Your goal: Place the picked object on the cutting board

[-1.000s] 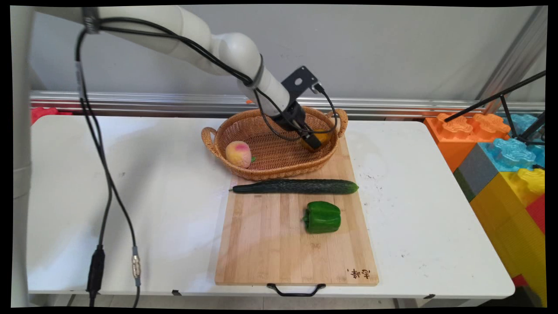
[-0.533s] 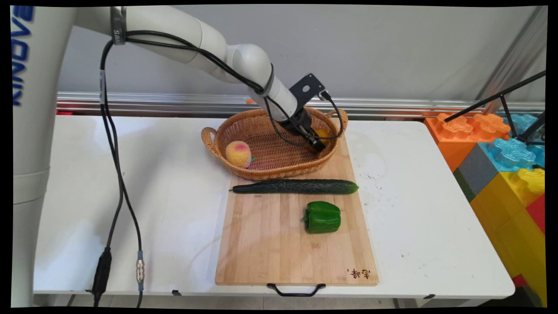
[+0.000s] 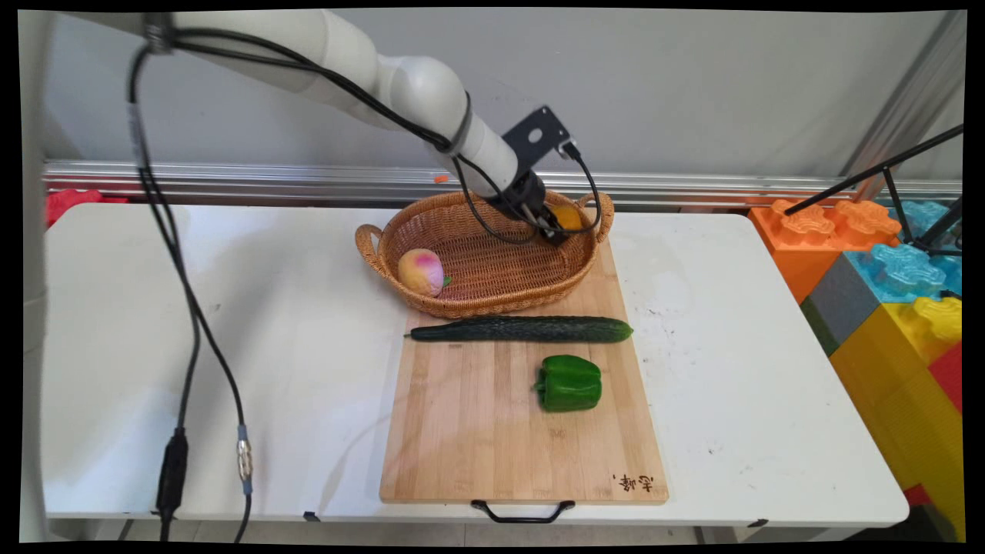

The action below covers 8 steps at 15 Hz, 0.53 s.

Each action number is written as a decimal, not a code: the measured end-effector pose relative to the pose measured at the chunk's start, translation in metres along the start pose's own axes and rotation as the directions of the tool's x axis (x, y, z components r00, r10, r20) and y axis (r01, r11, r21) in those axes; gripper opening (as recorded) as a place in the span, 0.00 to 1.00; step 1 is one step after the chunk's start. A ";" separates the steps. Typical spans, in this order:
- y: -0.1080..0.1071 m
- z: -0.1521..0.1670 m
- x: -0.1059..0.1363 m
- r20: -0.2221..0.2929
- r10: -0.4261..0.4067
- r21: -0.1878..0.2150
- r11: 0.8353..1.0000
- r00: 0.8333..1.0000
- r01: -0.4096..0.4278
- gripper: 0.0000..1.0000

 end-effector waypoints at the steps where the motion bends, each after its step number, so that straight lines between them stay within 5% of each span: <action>1: 0.001 -0.008 0.001 -0.006 0.003 0.007 1.000 1.000 -0.003 0.00; 8: 0.032 -0.088 0.005 -0.042 0.067 0.006 0.998 0.997 -0.067 0.00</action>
